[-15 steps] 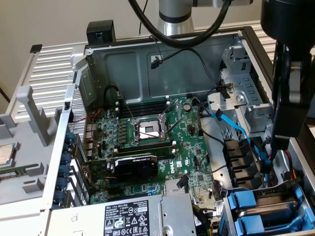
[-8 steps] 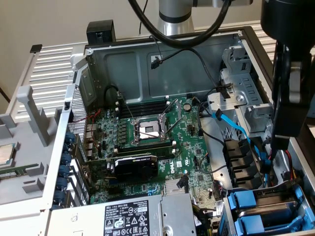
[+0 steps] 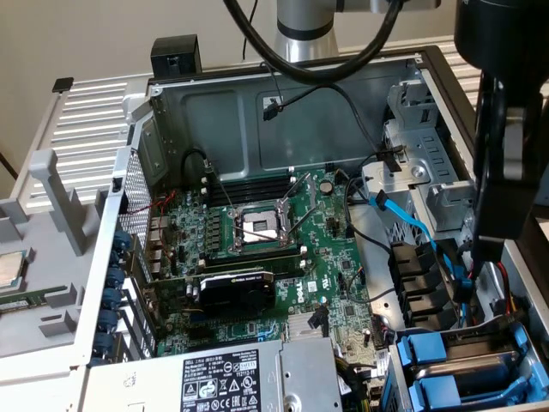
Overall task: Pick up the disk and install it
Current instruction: 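Insert the first disk wire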
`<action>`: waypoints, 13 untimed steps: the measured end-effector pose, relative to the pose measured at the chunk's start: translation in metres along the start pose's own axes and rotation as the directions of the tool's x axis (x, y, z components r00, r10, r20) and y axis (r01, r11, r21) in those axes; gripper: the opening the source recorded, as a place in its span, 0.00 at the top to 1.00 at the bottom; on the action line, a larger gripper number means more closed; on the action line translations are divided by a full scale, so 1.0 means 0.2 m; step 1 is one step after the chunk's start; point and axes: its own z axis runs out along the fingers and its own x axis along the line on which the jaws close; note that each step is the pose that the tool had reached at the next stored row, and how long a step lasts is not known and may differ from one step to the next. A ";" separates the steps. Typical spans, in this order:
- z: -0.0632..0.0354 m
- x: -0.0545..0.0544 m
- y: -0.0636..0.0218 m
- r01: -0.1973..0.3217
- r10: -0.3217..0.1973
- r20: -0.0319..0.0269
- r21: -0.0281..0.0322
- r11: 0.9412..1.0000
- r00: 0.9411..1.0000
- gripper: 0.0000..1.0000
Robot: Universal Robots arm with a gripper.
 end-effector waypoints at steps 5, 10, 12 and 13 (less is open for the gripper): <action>-0.002 0.02 0.011 0.033 -0.033 0.006 0.003 0.999 0.999 0.51; -0.006 0.07 0.040 0.040 -0.040 0.008 0.004 0.999 0.999 0.51; -0.007 0.09 0.045 0.043 -0.043 0.009 0.004 0.999 0.999 0.51; -0.007 0.10 0.047 0.045 -0.045 0.009 0.004 0.999 0.999 0.51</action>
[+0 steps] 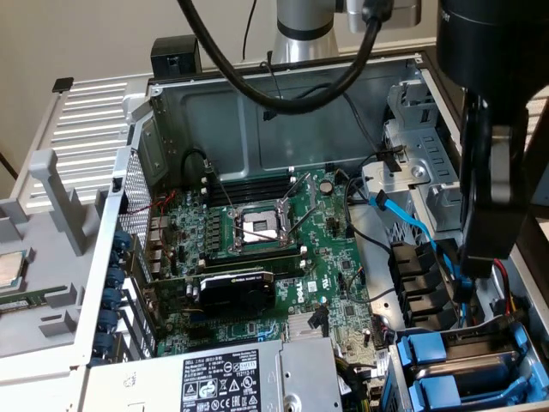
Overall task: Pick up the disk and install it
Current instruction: 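Insert the first disk wire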
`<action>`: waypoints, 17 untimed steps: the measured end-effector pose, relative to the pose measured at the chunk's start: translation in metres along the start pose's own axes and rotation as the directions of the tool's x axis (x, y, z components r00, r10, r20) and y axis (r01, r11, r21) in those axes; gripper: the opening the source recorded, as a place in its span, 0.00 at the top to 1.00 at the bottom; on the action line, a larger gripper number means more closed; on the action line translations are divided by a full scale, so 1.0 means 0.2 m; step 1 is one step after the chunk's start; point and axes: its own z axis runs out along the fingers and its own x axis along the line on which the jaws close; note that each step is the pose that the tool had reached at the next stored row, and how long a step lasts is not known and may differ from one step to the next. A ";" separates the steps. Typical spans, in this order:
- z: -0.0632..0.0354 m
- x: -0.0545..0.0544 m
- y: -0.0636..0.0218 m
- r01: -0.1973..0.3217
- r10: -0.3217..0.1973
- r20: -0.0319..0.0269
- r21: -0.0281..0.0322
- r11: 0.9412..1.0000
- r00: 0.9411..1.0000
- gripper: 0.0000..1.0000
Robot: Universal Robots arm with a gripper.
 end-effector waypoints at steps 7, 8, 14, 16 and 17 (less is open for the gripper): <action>0.002 0.06 -0.008 0.016 -0.016 0.003 0.000 1.000 1.000 0.51; 0.003 0.07 -0.010 0.020 -0.020 0.003 0.000 1.000 1.000 0.51; 0.005 0.08 -0.021 0.048 -0.048 0.007 -0.001 0.999 0.999 0.51; 0.006 0.08 -0.027 0.061 -0.061 0.009 -0.003 0.998 0.998 0.51; 0.006 0.08 -0.030 0.069 -0.069 0.010 -0.003 0.998 0.998 0.51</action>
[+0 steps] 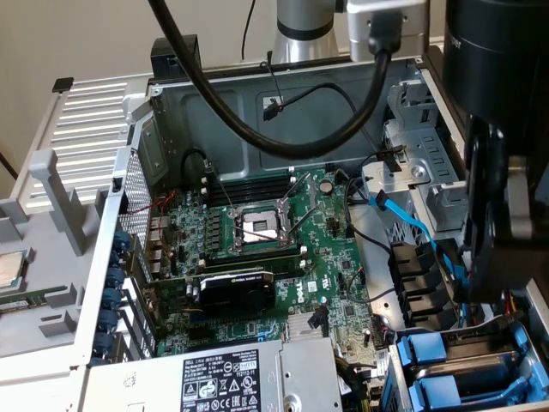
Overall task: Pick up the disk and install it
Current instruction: 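Insert the first disk wire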
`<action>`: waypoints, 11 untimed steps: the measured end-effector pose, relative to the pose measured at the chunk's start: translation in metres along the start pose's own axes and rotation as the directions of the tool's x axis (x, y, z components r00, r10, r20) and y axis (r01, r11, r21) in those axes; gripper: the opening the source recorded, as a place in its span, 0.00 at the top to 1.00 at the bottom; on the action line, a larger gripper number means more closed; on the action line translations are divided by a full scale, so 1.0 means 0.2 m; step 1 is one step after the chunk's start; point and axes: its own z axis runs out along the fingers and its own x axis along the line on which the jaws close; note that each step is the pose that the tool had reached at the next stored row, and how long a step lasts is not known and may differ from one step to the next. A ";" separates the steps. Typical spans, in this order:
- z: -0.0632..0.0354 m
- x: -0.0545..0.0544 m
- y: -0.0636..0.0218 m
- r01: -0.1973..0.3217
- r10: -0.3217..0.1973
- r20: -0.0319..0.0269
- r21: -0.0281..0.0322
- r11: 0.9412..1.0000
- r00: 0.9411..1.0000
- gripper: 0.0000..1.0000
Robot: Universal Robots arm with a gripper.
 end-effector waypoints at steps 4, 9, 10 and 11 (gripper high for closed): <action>0.003 0.00 -0.010 0.038 -0.038 0.005 -0.004 0.999 0.999 0.51; 0.014 0.07 -0.043 0.042 -0.042 0.010 -0.010 0.999 0.999 0.51; 0.017 0.09 -0.049 0.042 -0.042 0.013 -0.011 0.999 0.999 0.51; 0.021 0.11 -0.056 0.041 -0.041 0.017 -0.013 0.999 0.999 0.51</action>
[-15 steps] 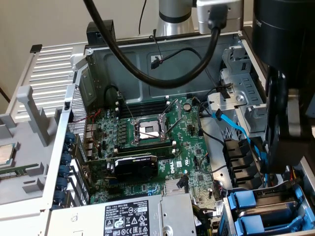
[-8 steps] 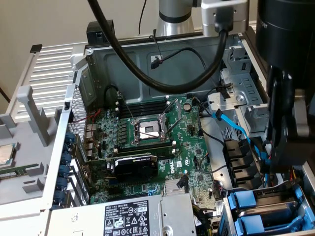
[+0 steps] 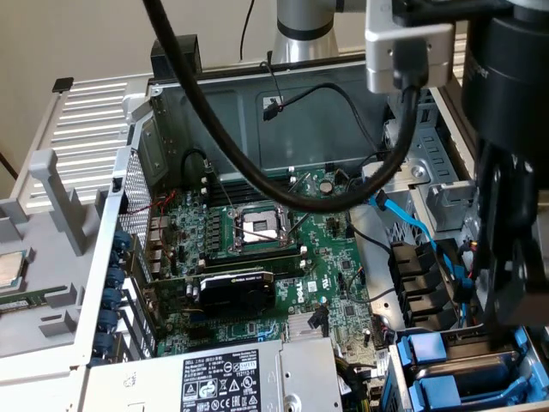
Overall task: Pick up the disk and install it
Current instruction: 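Insert the first disk wire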
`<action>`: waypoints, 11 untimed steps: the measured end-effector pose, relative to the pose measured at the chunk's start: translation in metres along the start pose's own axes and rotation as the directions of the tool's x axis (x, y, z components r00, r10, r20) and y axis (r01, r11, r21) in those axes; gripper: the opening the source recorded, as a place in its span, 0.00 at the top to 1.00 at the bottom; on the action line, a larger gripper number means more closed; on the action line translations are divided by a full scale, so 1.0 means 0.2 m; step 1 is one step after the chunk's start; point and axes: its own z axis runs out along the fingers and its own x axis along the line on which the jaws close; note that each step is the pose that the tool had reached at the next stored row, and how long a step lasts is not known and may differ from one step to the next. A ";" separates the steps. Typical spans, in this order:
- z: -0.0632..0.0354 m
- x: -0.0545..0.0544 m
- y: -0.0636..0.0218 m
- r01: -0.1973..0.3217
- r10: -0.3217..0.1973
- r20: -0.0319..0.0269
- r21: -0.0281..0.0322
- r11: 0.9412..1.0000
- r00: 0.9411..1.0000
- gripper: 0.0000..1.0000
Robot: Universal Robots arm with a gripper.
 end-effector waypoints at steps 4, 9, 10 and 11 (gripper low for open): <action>0.010 0.03 -0.022 0.004 -0.004 0.008 -0.004 1.000 1.000 0.51; 0.019 0.03 -0.030 0.074 -0.074 0.019 -0.003 0.997 0.997 0.51; 0.021 0.03 -0.030 0.092 -0.092 0.022 -0.003 0.996 0.995 0.51; 0.022 0.03 -0.030 0.110 -0.110 0.024 -0.003 0.994 0.994 0.51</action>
